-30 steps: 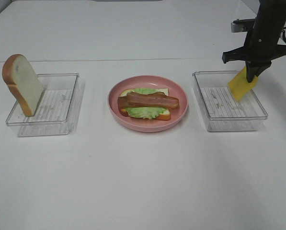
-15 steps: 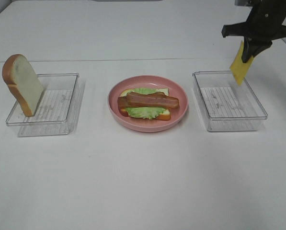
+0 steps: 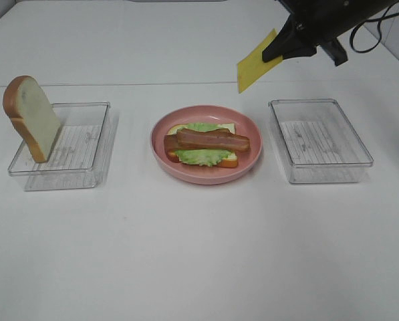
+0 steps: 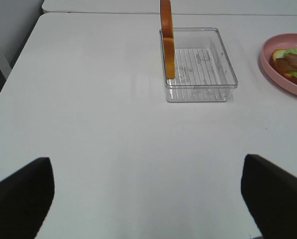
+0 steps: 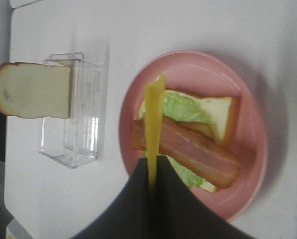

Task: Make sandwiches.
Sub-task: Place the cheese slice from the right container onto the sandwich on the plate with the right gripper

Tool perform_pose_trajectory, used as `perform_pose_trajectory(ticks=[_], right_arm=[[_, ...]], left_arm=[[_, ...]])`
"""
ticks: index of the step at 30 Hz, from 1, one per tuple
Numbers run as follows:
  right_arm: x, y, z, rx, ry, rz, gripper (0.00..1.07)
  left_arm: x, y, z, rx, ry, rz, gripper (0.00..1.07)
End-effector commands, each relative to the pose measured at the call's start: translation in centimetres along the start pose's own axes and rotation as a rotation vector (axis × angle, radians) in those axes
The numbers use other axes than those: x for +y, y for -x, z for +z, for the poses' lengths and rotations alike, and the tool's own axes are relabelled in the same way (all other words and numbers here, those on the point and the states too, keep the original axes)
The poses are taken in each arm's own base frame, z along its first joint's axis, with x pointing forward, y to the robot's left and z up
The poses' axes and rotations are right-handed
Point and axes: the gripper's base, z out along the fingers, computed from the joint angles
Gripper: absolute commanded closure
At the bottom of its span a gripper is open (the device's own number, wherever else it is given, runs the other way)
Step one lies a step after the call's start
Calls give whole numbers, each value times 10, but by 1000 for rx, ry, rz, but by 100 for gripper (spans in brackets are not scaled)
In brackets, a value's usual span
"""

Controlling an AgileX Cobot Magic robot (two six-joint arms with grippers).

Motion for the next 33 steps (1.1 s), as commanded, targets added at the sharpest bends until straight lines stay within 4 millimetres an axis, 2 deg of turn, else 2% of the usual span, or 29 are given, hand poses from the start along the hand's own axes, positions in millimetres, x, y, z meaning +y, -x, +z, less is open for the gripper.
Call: perform_pose_trajectory(ticks=[1,2,3,4,5,6,8,9,10,12,13,15,16,21,27,33], right_arm=[[6,-8,13,-20,43,5,107],[9,-11,19,-17,39,-5,107],[20,-17,31,-12,37,-35,107],[20,-17,31,-12,37,-35,107],[31,-21,43,-6,45,-55,107],[31,-21,43,-6,45,-55,107],[44,-27,62,0,68,-56,107],[44,-27,62,0,68,-56,107],[46,-31,72,8,64,-61,107],[45,-32,77,14,61,-60,107],[42,-36,89,37,60,-47,107],[40,-37,92,43,61,-38,107],[32,-40,103,63,65,-6,107],[20,-46,121,94,65,41,107],[11,-51,134,112,73,83,107],[6,-52,136,124,48,60,107]], left_arm=[[0,-1,-3,-31,-11,0,13],[-1,-1,-3,-30,-12,-1,13],[-1,-1,-3,-30,-12,-1,13],[-1,-1,-3,-30,-12,-1,13],[-1,-1,-3,-30,-12,-1,13],[-1,-1,-3,-30,-12,-1,13],[-1,-1,-3,-30,-12,-1,13],[-1,-1,-3,-30,-12,-1,13],[-1,-1,-3,-30,-12,-1,13],[-1,-1,-3,-30,-12,-1,13],[-1,-1,-3,-30,-12,-1,13],[-1,-1,-3,-30,-12,-1,13],[-1,-1,-3,-30,-12,-1,13],[-1,-1,-3,-30,-12,-1,13],[-1,-1,-3,-30,-12,-1,13],[-1,-1,-3,-30,-12,-1,13]])
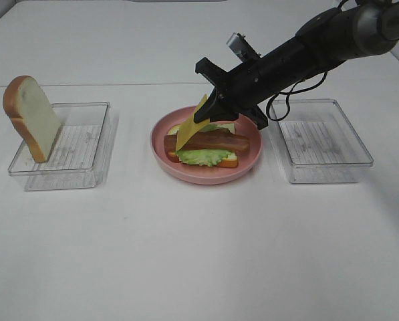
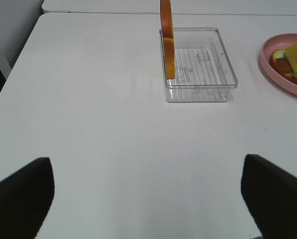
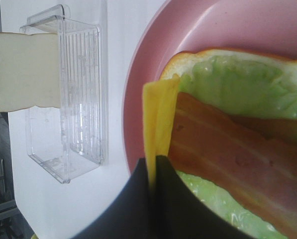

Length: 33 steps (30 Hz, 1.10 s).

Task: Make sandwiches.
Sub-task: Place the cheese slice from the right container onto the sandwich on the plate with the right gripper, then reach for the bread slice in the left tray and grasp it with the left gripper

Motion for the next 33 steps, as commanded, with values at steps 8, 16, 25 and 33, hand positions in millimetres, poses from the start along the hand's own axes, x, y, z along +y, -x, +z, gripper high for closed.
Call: perform_pose_trajectory(ticks=[8,16,25,33], right_arm=[[-3,-2,0,16,-21,-38,107],[-4,-2,-7,30,-86,-106,34],[8,1,-36,19,-209,-251,24],[25,5,-90,-46,-435,-324,13]], left_arm=[[-1,-1,-3,-30,-12,-1,13],[-1,-1,-3,-30,-12,-1,13],[-1,-1,-3,-30,-12,-1,13],[-1,-1,-3,-30,-12,-1,13]])
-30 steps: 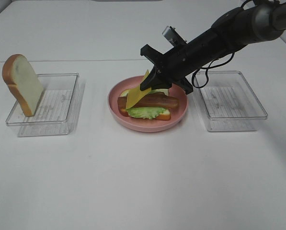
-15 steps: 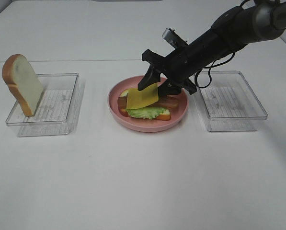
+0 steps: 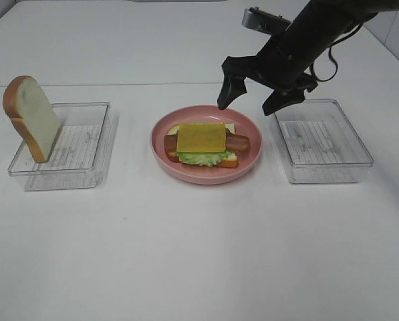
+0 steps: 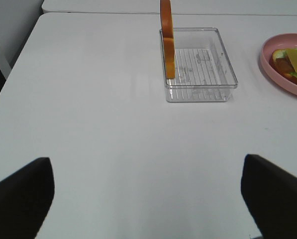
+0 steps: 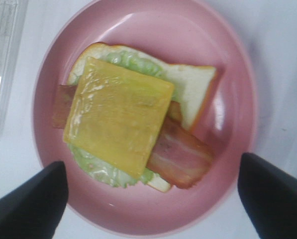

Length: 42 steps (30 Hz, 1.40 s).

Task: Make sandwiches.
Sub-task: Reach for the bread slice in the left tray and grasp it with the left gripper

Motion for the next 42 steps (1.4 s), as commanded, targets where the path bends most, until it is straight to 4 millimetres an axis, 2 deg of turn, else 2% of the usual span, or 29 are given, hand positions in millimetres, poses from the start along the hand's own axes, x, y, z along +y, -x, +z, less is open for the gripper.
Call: perform_pose_trajectory(ticks=[1,3,4,5,8,10,11,13,14,15,18,25,27,29,30,32,33,34,35,36,37,38,39,40,41,42], right_arm=[[-2,1,-20,-8,-72,-3,13],[-6,2,-44,-17,-174,-19,13],[-6,2,-44,-17,-174,-19,13],[-15,2,-58,-28,-220,4,13],[-20,2,-63,-30,-232,9,13],[-59,2,-80,-33,-270,101,13],[-59,2,-80,-33,-270,101,13],[-87,-1,-91,-30,-309,148,13],[-87,-1,-91,-30,-309,148,13],[-97,-3,-95,-25,-334,157,13],[-102,-7,-97,22,-363,149,13],[-99,-21,-100,153,-359,168,13],[-96,-27,-106,168,-362,168,13],[-86,-43,-124,153,-360,179,13],[-86,-43,-124,153,-360,179,13],[-73,-65,-146,122,-355,182,13],[-73,-65,-146,122,-355,182,13],[-63,-85,-165,89,-358,178,13],[-57,-97,-175,69,-359,175,13],[-57,-97,-175,69,-359,175,13],[-47,-118,-191,26,-363,173,13],[-42,-130,-200,-1,-364,172,13],[-42,-130,-200,-1,-364,172,13],[-33,-153,-214,-52,-367,176,13],[-33,-153,-214,-52,-367,176,13],[-25,-176,-225,-90,-369,170,13]], left_arm=[[-1,-1,-3,-30,-12,-1,13],[-1,-1,-3,-30,-12,-1,13],[-1,-1,-3,-30,-12,-1,13],[-1,-1,-3,-30,-12,-1,13],[-1,-1,-3,-30,-12,-1,13],[-1,-1,-3,-30,-12,-1,13],[-1,-1,-3,-30,-12,-1,13],[-1,-1,-3,-30,-12,-1,13],[-1,-1,-3,-30,-12,-1,13],[-1,-1,-3,-30,-12,-1,13],[-1,-1,-3,-30,-12,-1,13],[-1,-1,-3,-30,-12,-1,13],[-1,-1,-3,-30,-12,-1,13],[-1,-1,-3,-30,-12,-1,13],[-1,-1,-3,-30,-12,-1,13],[-1,-1,-3,-30,-12,-1,13],[-1,-1,-3,-30,-12,-1,13],[-1,-1,-3,-30,-12,-1,13],[-1,-1,-3,-30,-12,-1,13],[-1,-1,-3,-30,-12,-1,13],[-1,-1,-3,-30,-12,-1,13],[-1,-1,-3,-30,-12,-1,13],[-1,-1,-3,-30,-12,-1,13],[-1,-1,-3,-30,-12,-1,13],[-1,-1,-3,-30,-12,-1,13],[-1,-1,-3,-30,-12,-1,13]])
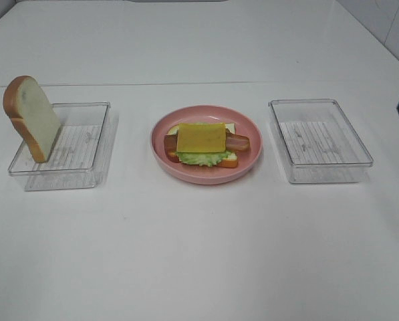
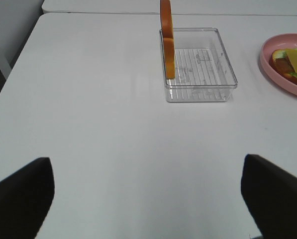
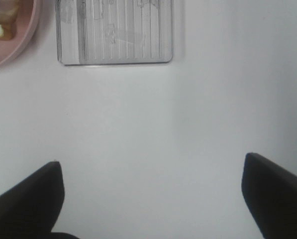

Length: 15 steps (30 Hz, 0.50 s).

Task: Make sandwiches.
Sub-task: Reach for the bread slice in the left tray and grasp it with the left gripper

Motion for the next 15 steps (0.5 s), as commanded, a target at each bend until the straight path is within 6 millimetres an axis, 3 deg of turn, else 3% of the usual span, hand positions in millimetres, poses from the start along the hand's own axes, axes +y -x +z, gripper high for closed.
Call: perform_pose_trajectory(ticks=[1,2,3,4,5,7,8,10,11,15], right_arm=[[-1,-39,-22,-77,2,17,13],[-1,-39,-22,-77,2,17,13],[-1,-60,-35,-134,3,17,13],[-1,-60,-35,-134,3,17,13],[-2,-79,-44,-175,4,17,13],[-2,-89,-48,-195,5,17,13],[-2,-106,-54,-227,6,17,13],[-2,-116,-57,-243,6,17,13],[-3,-132,-63,-278,7,17,13],[-3,-154,-68,-315,8,16,13]], left_arm=[[-1,-1,-3,-30,-12,-1,13],[-1,-1,-3,-30,-12,-1,13],[-1,-1,-3,-30,-12,-1,13],[-1,-1,-3,-30,-12,-1,13],[-1,-1,-3,-30,-12,-1,13],[-1,-1,-3,-30,-12,-1,13],[-1,-1,-3,-30,-12,-1,13],[-1,-1,-3,-30,-12,-1,13],[-1,-1,-3,-30,-12,-1,13],[-1,-1,-3,-30,-12,-1,13]])
